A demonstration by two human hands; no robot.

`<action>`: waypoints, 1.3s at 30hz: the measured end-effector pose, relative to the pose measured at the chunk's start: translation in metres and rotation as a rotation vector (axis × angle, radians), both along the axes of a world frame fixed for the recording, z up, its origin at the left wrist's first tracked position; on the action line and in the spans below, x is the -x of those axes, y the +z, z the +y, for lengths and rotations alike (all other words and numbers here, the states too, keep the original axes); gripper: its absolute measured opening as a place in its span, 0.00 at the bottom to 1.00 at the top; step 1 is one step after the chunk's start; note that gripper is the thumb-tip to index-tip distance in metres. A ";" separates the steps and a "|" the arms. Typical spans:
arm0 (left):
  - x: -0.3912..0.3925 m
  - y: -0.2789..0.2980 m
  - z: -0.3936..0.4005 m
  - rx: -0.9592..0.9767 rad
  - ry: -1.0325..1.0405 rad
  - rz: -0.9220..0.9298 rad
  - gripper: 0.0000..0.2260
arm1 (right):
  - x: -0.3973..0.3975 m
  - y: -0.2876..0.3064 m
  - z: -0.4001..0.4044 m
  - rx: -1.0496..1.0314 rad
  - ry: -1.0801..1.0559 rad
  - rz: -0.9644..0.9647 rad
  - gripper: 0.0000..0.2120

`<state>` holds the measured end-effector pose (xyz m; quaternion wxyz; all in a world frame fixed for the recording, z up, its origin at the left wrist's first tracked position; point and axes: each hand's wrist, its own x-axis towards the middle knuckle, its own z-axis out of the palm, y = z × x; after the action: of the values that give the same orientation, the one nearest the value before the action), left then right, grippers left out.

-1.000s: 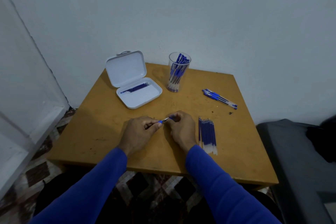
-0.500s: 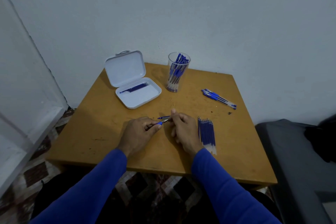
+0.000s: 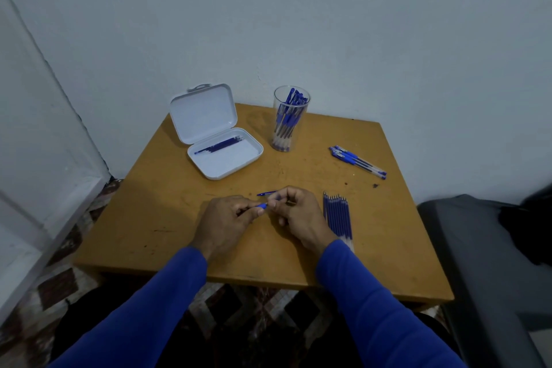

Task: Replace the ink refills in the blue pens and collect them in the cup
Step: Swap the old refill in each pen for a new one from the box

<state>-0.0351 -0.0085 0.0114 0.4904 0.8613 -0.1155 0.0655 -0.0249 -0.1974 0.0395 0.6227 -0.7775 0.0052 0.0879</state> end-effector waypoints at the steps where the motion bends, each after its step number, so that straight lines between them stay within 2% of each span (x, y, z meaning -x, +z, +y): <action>1: 0.000 0.000 0.000 0.003 -0.001 0.001 0.04 | 0.000 0.000 -0.001 -0.008 0.009 -0.004 0.05; 3: 0.000 0.000 0.000 0.008 0.006 -0.004 0.04 | 0.001 0.002 -0.001 -0.052 0.049 -0.001 0.06; 6: -0.001 0.000 -0.001 0.008 0.020 -0.014 0.05 | 0.001 0.007 -0.002 -0.127 0.068 0.023 0.15; 8: -0.001 0.000 -0.001 0.008 0.020 -0.025 0.05 | 0.001 0.007 -0.001 -0.061 0.021 0.011 0.09; 12: 0.000 0.000 -0.001 0.000 0.012 -0.029 0.05 | 0.001 -0.001 0.001 0.040 -0.019 -0.022 0.14; 16: -0.001 -0.001 -0.001 -0.011 0.011 -0.032 0.06 | 0.002 0.004 -0.003 -0.067 0.046 0.015 0.05; 18: -0.001 -0.002 0.000 -0.018 0.015 -0.035 0.06 | 0.001 0.005 -0.005 -0.117 0.077 0.027 0.08; 20: -0.001 -0.002 0.000 -0.026 0.016 -0.040 0.06 | 0.001 0.004 -0.004 -0.067 0.058 0.019 0.05; 23: 0.000 -0.001 -0.001 -0.021 0.013 -0.049 0.07 | -0.001 0.000 -0.001 0.026 0.006 0.019 0.12; 26: -0.001 -0.001 -0.001 -0.041 0.004 -0.058 0.07 | 0.001 0.004 -0.005 -0.042 0.076 0.021 0.06; 29: -0.001 -0.002 0.000 -0.039 0.007 -0.061 0.07 | 0.001 0.005 -0.008 -0.110 0.121 0.050 0.16; 33: -0.001 -0.002 0.000 -0.038 0.008 -0.052 0.07 | 0.001 0.002 -0.003 0.014 0.042 0.009 0.06; 35: -0.001 -0.002 0.000 -0.033 0.003 -0.048 0.07 | 0.002 0.003 -0.003 0.050 0.041 -0.001 0.08; 37: -0.001 -0.003 0.000 -0.030 0.003 -0.045 0.07 | 0.003 0.004 -0.005 -0.002 0.077 0.003 0.05; 39: -0.001 -0.003 0.000 -0.026 0.007 -0.038 0.07 | 0.003 0.006 -0.007 -0.089 0.104 0.034 0.10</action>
<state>-0.0337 -0.0089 0.0088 0.4768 0.8665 -0.1227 0.0823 -0.0276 -0.2040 0.0452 0.6509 -0.7468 -0.0287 0.1333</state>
